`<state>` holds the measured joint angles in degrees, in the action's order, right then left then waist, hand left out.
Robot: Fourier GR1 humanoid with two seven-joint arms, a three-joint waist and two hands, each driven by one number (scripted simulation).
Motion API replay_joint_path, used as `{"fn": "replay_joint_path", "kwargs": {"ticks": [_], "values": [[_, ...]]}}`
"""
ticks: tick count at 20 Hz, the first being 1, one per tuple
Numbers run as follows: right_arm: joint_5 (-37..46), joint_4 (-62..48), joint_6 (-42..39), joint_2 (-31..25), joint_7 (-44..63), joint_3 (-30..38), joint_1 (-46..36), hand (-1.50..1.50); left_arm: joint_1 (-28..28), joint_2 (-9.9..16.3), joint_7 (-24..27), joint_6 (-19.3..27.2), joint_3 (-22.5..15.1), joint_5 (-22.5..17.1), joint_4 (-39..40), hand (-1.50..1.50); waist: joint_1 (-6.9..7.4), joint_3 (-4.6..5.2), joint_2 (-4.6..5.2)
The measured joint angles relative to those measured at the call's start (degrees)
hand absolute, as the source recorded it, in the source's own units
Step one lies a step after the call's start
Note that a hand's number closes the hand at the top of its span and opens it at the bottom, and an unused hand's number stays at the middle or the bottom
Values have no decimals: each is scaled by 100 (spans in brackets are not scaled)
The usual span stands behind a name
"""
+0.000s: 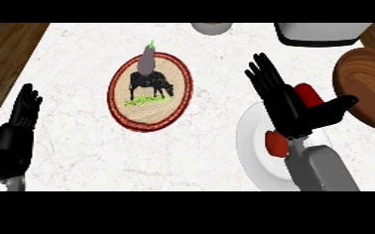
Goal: Pick the bell pepper from the plate and place it in the bowl
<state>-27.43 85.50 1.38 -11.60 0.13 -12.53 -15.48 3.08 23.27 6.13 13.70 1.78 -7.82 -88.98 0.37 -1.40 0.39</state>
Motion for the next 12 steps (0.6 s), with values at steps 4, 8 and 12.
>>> {"fn": "replay_joint_path", "kwargs": {"ticks": [4,8,12], "values": [[-814,-158,-1299,-148,-858,527,288,150,-175,26,-146,104,-82,185,-132,0,-79,55,9],[-1089,-570,-1810,-371,-1632,1226,536,-150,-379,67,-247,122,-160,277,-250,0,-242,49,80],[-1581,-1412,-2655,-305,-2580,1892,821,-150,-610,38,-475,93,-331,335,-294,0,-217,39,121]]}}
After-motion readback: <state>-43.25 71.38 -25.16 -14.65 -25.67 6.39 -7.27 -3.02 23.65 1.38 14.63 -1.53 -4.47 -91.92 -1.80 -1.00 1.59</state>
